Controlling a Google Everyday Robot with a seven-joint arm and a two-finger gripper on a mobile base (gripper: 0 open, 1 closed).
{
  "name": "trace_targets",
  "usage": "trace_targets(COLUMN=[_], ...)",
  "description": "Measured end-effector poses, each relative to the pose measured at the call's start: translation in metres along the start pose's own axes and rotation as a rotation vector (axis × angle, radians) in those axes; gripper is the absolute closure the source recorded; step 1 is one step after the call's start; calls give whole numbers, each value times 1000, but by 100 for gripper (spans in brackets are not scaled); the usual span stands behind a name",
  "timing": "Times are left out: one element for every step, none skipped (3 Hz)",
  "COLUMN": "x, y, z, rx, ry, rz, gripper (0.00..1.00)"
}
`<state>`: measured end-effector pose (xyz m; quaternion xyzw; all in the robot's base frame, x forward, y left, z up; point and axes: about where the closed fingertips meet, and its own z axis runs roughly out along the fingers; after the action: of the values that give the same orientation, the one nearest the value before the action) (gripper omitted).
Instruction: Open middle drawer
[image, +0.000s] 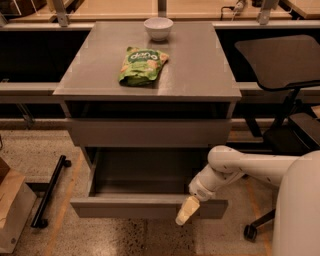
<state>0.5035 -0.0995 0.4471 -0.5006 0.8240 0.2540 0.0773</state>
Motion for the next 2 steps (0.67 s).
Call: trace_targets(x=[22, 39], y=[17, 30], z=[8, 13], rx=[-66, -111], ry=[-13, -24], rz=[72, 139], gripper=[0, 0])
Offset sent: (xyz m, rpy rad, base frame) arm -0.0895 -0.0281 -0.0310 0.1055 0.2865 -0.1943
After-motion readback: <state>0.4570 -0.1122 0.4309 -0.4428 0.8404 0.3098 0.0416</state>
